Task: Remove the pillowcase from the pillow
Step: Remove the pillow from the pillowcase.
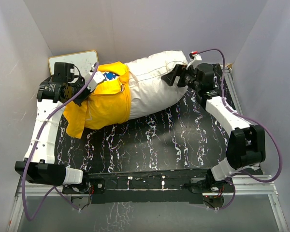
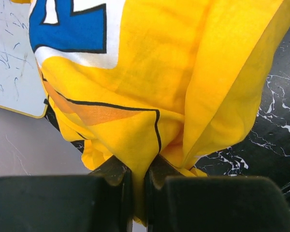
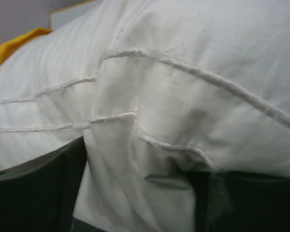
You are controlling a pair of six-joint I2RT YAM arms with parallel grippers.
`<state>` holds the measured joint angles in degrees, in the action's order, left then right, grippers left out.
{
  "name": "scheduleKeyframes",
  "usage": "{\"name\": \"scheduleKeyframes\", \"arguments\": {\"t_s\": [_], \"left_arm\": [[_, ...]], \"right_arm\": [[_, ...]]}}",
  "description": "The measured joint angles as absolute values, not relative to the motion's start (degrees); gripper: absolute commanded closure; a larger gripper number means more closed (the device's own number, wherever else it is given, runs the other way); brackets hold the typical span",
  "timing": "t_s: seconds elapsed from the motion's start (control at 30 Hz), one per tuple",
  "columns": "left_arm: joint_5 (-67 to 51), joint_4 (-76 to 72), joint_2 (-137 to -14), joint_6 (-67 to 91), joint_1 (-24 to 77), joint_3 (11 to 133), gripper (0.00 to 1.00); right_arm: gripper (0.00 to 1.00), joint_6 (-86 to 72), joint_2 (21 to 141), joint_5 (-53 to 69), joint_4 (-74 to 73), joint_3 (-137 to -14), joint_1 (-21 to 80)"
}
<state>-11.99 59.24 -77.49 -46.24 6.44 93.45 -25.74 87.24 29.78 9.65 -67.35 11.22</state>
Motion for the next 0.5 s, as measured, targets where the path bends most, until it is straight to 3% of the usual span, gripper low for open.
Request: {"name": "scheduleKeyframes", "arguments": {"t_s": [0.07,0.1,0.17,0.27,0.33,0.5], "left_arm": [[-12.2,60.0,-77.5,-46.3,6.4,94.2,1.00],[-12.5,60.3,-77.5,-46.3,6.4,94.6,0.97],[-13.2,60.6,-77.4,-46.3,6.4,95.3,0.56],[-13.5,60.7,-76.8,-47.5,6.6,95.5,0.27],[-13.1,59.9,-75.6,-48.2,6.7,94.0,0.19],[-11.8,57.0,-69.9,-49.6,6.7,81.7,0.18]], "right_arm": [[0.87,-22.8,88.7,23.0,6.4,-69.1,13.0],[0.91,-21.9,89.3,19.8,5.2,-69.7,13.5],[0.92,-21.8,89.4,14.3,3.3,-70.0,14.2],[0.92,-21.6,88.2,7.8,2.0,-69.8,15.4],[0.92,-21.3,86.4,4.9,1.3,-68.9,15.8],[0.92,-18.7,83.0,-0.9,-1.8,-68.0,15.3]]}}
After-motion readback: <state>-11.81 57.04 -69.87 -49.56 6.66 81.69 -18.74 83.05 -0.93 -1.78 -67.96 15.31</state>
